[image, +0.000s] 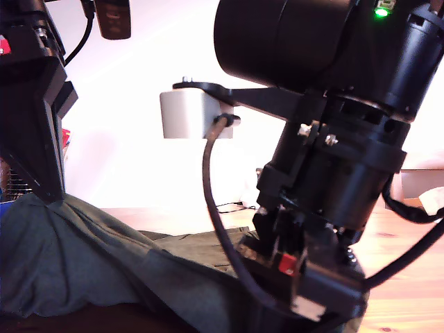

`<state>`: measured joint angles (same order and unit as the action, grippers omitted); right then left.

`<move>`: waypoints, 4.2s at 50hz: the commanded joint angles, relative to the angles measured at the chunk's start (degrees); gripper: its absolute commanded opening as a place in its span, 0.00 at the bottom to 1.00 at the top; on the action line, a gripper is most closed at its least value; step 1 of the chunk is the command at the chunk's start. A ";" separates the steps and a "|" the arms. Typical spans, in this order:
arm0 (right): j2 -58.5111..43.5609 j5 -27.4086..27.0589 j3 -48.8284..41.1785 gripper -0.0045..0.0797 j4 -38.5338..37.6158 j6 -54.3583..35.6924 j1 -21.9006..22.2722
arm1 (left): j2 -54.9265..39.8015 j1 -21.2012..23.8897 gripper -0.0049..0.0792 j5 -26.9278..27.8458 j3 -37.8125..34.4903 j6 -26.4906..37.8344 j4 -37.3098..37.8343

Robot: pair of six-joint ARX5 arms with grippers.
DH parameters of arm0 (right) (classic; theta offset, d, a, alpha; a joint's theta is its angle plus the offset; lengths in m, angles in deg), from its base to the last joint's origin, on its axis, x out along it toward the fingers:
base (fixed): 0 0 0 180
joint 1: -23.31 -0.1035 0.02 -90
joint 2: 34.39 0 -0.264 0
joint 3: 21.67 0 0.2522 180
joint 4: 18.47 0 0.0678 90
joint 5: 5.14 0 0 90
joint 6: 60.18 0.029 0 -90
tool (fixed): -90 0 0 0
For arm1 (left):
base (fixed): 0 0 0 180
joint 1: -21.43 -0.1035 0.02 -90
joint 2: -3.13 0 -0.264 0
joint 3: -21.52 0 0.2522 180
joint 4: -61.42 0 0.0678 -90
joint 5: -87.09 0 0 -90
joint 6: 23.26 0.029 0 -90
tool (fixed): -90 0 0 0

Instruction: Fold the underwear in front of you. After folding it, place it to the left side.

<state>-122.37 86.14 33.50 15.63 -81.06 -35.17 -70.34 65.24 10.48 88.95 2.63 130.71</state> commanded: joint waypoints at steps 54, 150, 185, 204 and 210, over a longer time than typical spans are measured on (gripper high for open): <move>1.36 3.21 21.22 0.04 29.42 -5.07 6.36 | -3.02 -0.70 0.03 2.84 -0.20 5.22 11.23; -7.19 10.82 25.35 0.04 12.39 -11.87 22.12 | -10.19 -20.22 0.03 4.13 7.43 17.35 -5.90; -9.81 12.31 29.00 0.04 4.92 -12.83 27.06 | -11.67 -25.70 0.03 4.09 7.45 19.19 -17.27; -16.76 11.65 33.55 0.04 4.26 -12.85 27.28 | -12.24 -27.80 0.03 2.34 7.45 19.61 -19.23; -18.43 11.56 35.21 0.04 4.28 -13.09 27.54 | -14.05 -28.89 0.03 2.40 7.45 19.61 -20.02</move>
<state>-140.45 97.88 67.29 20.16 -93.72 -8.14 -81.99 36.89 13.05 96.42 21.99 111.09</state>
